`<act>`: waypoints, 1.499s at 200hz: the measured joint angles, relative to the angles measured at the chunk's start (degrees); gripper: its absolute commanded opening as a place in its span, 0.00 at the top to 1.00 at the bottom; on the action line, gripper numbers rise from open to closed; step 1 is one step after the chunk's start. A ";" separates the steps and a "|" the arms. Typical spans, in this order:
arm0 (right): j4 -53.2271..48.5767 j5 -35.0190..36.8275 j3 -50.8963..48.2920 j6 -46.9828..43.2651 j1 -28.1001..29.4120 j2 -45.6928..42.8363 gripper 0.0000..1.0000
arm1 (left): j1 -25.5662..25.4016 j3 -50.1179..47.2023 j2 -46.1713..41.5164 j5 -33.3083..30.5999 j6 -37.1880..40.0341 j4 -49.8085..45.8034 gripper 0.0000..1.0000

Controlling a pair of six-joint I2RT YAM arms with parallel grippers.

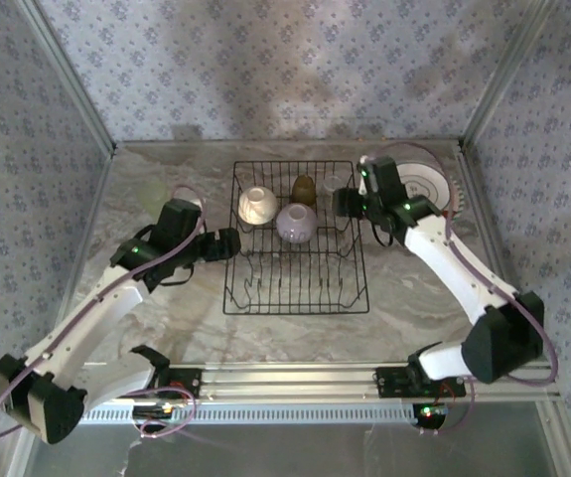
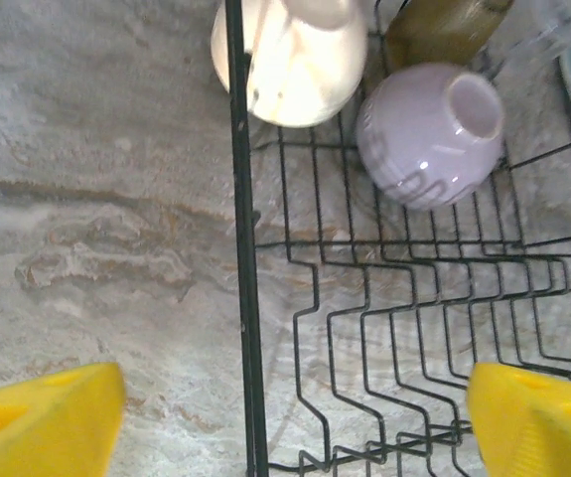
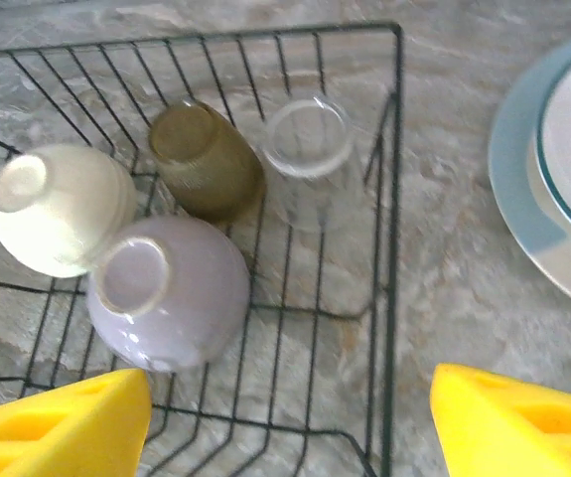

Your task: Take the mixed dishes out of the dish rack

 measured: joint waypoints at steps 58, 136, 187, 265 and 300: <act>-3.93 0.98 14.64 -4.28 0.39 18.62 0.30 | 0.17 -0.74 -5.86 2.19 1.33 0.20 0.01; -7.32 0.09 25.18 -7.67 -2.25 29.88 0.30 | 0.22 -5.07 -11.80 6.75 1.31 3.89 0.01; -7.72 -0.81 28.26 -8.94 -2.67 35.17 0.31 | 0.28 -6.10 -12.35 6.73 1.05 5.92 0.01; -8.68 0.07 34.40 -9.20 -2.69 40.24 0.29 | 0.44 -7.34 -12.44 6.64 -0.70 6.88 0.01; -8.76 0.81 37.33 -9.55 -2.67 42.49 0.29 | 0.50 -8.26 -12.50 6.47 -1.29 7.17 0.01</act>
